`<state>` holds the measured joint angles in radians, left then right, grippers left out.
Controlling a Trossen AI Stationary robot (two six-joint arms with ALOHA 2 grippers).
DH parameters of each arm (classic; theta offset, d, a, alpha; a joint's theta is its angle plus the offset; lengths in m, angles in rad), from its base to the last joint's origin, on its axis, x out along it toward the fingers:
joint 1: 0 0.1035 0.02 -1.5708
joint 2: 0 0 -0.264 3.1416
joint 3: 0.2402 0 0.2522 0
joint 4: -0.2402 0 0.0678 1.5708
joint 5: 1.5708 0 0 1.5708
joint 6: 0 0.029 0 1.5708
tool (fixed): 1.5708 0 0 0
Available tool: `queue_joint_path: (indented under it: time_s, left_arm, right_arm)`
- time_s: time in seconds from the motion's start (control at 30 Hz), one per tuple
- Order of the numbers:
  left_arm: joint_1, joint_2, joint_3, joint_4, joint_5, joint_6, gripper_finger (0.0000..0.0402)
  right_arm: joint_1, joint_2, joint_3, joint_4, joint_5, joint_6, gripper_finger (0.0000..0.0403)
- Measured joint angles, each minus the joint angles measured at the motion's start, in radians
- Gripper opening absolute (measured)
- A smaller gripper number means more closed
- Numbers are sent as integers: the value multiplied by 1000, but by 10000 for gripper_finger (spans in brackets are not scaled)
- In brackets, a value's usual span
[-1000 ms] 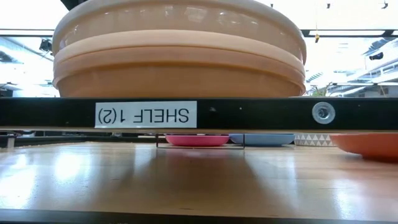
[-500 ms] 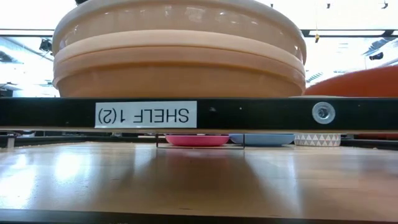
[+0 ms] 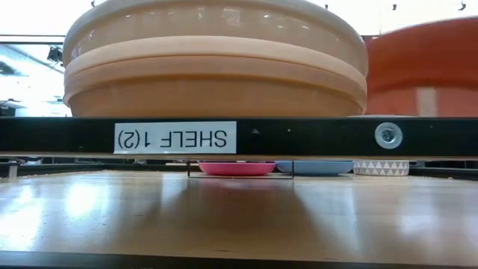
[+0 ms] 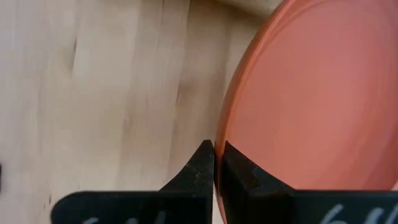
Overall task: Place and stack plates onto a shelf
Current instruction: Stack the orange plate on top of the dark green plate on the shelf
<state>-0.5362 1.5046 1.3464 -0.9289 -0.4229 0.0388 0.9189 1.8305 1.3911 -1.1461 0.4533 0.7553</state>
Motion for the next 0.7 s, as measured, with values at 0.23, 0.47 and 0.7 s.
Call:
queue_joint_path:
  time_s: [0.23,0.47,0.7]
  left_arm:
    - [3,-4,88,-113,27,-39,156]
    - [55,-31,85,-96,143,-1,157]
    - [65,-58,-36,43,184,77,144]
  right_arm:
    - [-64,0,86,0,22,-142,13]
    - [-161,0,147,34,17,-361,13]
    - [-320,0,151,134,-33,-654,13]
